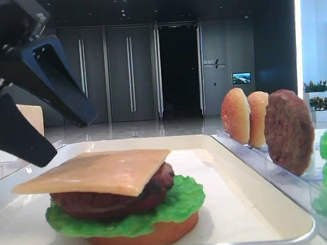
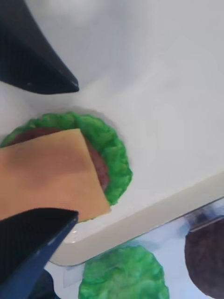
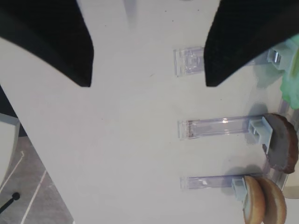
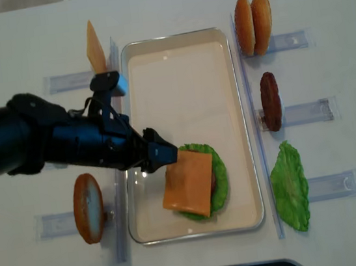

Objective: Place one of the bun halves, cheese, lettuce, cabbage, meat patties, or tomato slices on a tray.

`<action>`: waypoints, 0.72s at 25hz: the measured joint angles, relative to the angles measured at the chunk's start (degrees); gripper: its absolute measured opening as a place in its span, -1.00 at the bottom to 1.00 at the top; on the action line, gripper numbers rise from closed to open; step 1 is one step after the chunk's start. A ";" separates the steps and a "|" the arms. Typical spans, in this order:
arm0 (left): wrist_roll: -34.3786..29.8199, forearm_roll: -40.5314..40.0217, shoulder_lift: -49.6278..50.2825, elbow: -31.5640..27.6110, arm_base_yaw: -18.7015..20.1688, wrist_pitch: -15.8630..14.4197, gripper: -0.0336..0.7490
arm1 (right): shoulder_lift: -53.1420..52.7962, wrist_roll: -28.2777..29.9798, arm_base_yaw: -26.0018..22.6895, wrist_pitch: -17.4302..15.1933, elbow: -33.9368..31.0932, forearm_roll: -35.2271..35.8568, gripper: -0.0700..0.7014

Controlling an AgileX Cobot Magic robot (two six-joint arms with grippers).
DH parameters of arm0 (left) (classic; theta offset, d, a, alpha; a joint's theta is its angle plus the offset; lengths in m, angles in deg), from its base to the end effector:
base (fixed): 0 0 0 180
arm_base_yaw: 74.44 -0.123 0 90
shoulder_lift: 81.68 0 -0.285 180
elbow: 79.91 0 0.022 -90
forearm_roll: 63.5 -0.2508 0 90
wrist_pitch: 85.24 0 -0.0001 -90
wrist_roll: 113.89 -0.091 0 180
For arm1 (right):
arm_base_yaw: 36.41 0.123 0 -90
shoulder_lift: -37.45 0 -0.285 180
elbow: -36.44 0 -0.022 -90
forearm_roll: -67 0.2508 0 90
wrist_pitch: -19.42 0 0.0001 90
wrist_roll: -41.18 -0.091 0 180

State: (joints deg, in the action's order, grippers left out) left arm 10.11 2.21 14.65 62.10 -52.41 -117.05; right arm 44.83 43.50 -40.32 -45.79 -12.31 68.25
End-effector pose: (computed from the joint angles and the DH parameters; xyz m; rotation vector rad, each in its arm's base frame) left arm 0.2317 -0.1410 0.1786 0.5496 2.5610 -0.8266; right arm -0.0089 0.0024 0.2702 0.0273 2.1176 -0.0383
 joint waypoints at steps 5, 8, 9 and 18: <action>16.97 -19.44 -5.50 7.17 -0.09 -0.80 0.56 | 0.00 0.00 0.00 0.00 0.00 0.00 0.49; 28.01 -32.78 -7.90 12.00 -2.30 -4.62 0.56 | 0.00 0.00 0.00 0.00 0.00 0.00 0.49; 30.54 -36.77 -8.51 13.32 -3.60 -6.29 0.56 | 0.00 0.00 0.00 0.00 0.00 0.00 0.49; 44.70 -59.94 -10.66 23.53 -17.85 -23.45 0.56 | 0.00 0.00 0.00 0.00 0.00 0.00 0.49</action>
State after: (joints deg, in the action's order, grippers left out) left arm 54.81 -57.73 3.99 85.63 -70.26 -140.50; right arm 44.83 43.50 -40.32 -45.79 -12.31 68.25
